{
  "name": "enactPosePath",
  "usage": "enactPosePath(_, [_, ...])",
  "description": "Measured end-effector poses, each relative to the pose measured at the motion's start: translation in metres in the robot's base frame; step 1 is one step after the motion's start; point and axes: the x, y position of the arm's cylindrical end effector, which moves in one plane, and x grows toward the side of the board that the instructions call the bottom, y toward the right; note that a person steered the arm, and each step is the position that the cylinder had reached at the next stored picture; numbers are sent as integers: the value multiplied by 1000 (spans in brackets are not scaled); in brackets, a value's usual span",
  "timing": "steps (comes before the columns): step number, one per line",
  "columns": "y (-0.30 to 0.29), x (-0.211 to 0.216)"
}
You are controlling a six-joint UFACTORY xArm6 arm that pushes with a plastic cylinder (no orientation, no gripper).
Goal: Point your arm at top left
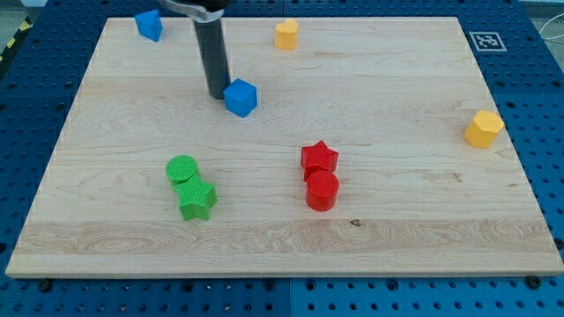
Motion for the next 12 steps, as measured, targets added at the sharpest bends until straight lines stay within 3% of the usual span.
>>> enactPosePath(1, [-24, 0])
enactPosePath(2, [-84, 0])
enactPosePath(4, [-217, -46])
enactPosePath(7, [-219, -55])
enactPosePath(12, [-208, -173])
